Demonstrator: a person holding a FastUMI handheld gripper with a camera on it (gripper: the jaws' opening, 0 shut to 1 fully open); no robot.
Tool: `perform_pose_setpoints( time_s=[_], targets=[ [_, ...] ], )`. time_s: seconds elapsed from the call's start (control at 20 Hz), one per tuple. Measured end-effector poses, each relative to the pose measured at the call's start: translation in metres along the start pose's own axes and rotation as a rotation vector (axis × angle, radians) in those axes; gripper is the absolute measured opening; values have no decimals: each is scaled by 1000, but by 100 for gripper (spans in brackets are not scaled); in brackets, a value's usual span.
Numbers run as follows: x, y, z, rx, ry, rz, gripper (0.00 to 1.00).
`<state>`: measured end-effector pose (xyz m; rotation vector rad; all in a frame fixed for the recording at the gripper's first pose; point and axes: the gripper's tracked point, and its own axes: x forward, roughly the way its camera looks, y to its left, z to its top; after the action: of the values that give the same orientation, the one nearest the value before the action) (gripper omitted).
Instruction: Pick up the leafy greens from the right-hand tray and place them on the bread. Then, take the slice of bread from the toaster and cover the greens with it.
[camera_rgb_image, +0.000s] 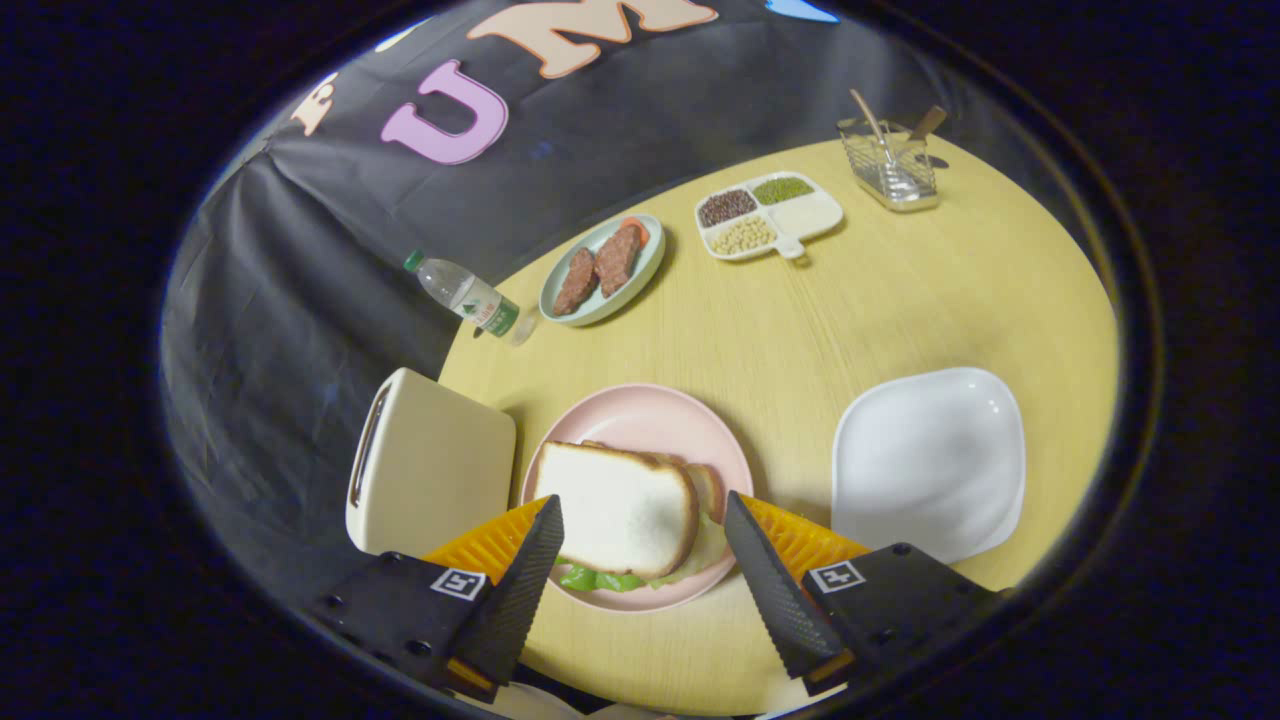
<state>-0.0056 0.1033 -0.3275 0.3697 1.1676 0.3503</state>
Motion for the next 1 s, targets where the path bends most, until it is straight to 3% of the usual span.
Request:
perform_pose_setpoints(
  time_s=[0.35, 0.75, 1.0],
  targets=[
    [-64, 17, 29, -243, -226, -31, 100],
    [-140, 53, 62, -409, -544, -49, 100],
    [-173, 66, 76, -485, -724, -118, 100]
  ],
)
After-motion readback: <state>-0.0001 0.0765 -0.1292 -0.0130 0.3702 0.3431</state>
